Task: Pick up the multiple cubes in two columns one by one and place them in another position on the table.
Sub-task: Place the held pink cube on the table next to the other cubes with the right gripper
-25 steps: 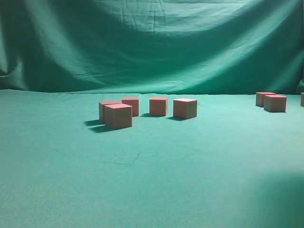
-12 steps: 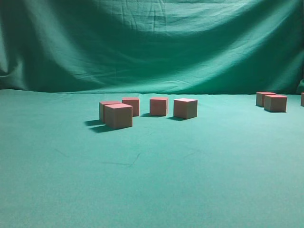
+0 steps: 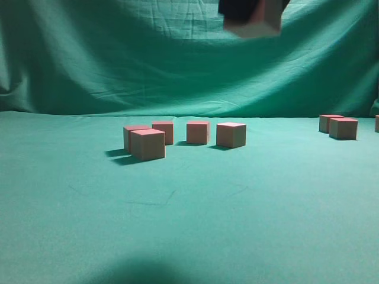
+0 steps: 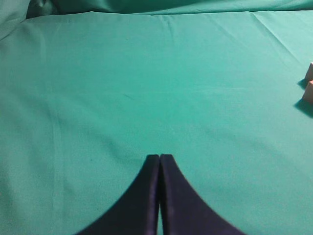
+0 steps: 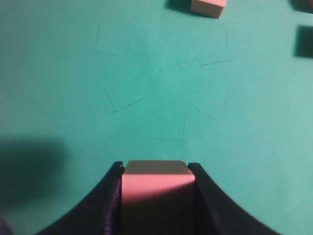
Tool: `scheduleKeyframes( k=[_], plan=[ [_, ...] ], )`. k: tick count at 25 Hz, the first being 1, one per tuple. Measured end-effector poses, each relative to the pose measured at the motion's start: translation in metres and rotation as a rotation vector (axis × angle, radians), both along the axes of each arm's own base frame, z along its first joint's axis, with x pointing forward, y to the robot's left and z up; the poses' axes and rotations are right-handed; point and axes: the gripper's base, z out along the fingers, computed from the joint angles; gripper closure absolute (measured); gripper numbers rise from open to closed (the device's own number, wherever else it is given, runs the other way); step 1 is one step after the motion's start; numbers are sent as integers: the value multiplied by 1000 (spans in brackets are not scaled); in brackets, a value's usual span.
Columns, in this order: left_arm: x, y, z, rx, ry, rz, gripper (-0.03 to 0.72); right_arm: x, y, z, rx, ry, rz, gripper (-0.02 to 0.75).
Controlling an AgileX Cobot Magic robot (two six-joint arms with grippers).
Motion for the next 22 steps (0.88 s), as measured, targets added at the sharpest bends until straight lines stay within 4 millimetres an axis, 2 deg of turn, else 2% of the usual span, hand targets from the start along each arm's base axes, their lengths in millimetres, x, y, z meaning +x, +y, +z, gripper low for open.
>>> scheduleKeyframes(
  k=[7,13,22],
  plan=[
    [0,0,0,0,0,0,688,32,28,-35,-51,-8,131,471],
    [0,0,0,0,0,0,688,56,51,-51,-55,-25,173,471],
    [0,0,0,0,0,0,688,71,63,-71,-62,-33,179,471]
  ],
)
